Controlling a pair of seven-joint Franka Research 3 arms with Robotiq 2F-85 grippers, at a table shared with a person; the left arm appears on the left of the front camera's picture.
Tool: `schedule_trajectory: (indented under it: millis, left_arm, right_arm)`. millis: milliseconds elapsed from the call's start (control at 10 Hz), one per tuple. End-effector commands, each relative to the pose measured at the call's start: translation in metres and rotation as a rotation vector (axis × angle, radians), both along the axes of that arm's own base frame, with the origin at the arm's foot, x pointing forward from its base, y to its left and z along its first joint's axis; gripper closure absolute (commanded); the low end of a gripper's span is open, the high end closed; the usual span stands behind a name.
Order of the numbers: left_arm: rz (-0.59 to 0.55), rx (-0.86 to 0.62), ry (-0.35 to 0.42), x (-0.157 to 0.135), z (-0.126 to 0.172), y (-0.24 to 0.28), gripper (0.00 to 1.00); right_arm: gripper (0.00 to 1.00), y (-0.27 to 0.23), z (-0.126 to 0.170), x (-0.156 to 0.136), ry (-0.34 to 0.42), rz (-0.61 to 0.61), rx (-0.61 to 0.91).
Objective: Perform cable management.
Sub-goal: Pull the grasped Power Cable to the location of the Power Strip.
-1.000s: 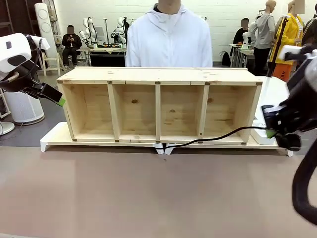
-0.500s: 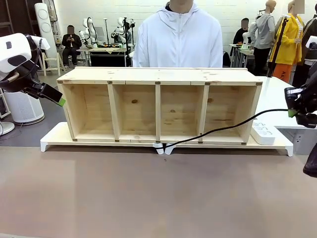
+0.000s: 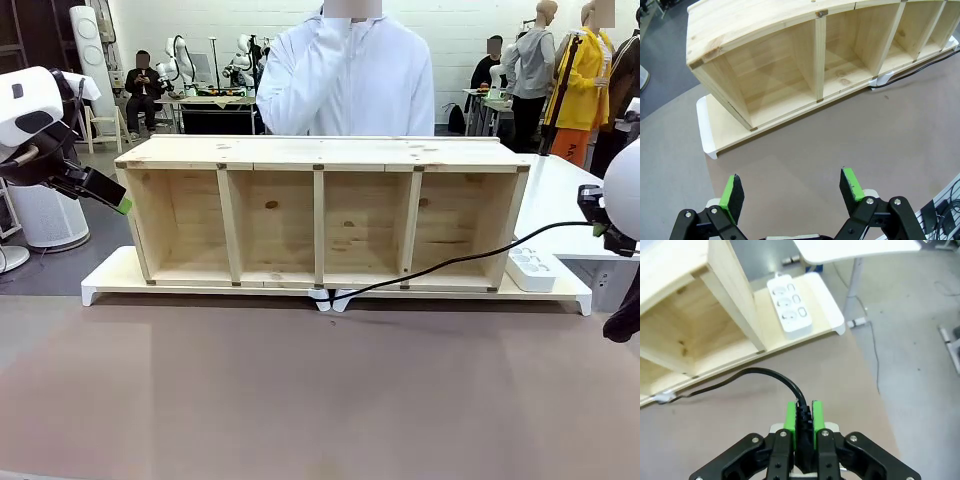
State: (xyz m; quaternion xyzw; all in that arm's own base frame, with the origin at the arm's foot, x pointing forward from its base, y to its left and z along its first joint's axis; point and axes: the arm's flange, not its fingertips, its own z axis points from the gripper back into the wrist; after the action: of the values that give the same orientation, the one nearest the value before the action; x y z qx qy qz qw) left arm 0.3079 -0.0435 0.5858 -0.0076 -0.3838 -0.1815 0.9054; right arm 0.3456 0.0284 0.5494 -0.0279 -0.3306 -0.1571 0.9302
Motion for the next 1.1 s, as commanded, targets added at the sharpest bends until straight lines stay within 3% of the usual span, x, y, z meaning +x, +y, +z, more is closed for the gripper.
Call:
schedule_trajectory:
  millis: [0,200,300,800,1000]
  left_arm:
    - [0.008,-0.014,-0.009,0.002,0.0,-0.001,0.0]
    - [0.008,-0.014,-0.009,0.002,0.0,-0.001,0.0]
    - [0.008,-0.014,-0.009,0.002,0.0,-0.001,0.0]
    - [0.008,-0.014,-0.009,0.002,0.0,-0.001,0.0]
    - [0.008,-0.014,-0.009,0.002,0.0,-0.001,0.0]
  right_arm:
    - [0.84,-0.004,-0.052,-0.018,-0.021,0.029,-0.01]
    - [0.84,-0.005,-0.056,-0.012,-0.023,0.065,-0.024]
    - [0.84,0.001,-0.014,0.014,0.012,0.021,0.005]
    - [0.84,0.001,-0.014,0.014,0.012,0.021,0.005]
    - [0.84,-0.012,-0.011,0.027,-0.013,0.071,-0.007]
